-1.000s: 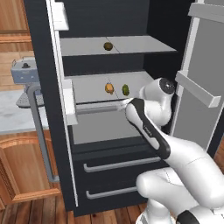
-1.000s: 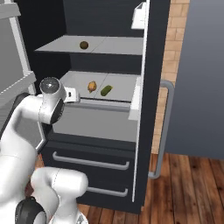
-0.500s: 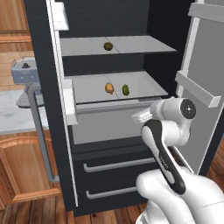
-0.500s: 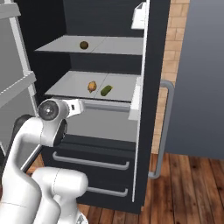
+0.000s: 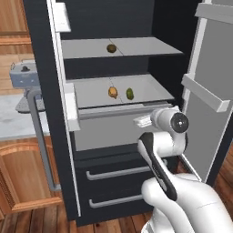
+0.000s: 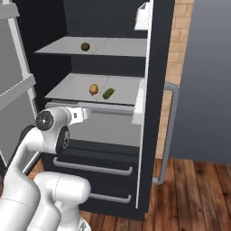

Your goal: Open the fridge, remove the kiwi, cucumber, and chicken drumstick, and place them on any counter.

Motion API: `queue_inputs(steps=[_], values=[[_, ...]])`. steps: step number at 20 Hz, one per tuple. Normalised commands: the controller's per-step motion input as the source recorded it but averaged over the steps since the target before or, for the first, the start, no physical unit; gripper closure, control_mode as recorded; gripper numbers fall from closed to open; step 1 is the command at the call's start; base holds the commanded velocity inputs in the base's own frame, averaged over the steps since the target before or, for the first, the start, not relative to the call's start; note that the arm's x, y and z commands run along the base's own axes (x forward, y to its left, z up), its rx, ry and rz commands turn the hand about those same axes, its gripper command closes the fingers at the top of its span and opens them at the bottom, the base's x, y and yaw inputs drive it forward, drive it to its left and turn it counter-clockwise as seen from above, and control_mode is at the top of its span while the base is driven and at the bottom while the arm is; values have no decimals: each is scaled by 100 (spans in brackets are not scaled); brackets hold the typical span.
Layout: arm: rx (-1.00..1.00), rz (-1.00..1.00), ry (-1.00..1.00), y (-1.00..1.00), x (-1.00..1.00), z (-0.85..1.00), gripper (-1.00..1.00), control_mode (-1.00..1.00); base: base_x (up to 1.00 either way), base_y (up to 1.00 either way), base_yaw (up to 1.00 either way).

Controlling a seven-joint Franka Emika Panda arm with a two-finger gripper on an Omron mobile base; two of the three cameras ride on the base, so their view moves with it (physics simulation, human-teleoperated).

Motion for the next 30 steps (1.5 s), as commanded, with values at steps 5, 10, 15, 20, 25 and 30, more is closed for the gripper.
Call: queue_inputs(steps=[5, 10, 15, 20, 25, 30], values=[[0, 0, 0, 0, 0, 0, -100, 100, 82, -1, -17], [0, 0, 0, 0, 0, 0, -100, 100, 100, 0, -5], [0, 0, 0, 0, 0, 0, -100, 100, 98, 0, 0], [0, 1, 0, 4, -9, 12, -100, -100, 31, 0, 0], [0, 8, -4, 40, -76, 89, -100, -100, 0, 0, 0], [0, 6, 6, 55, -47, 100, -100, -100, 0, 0, 0]])
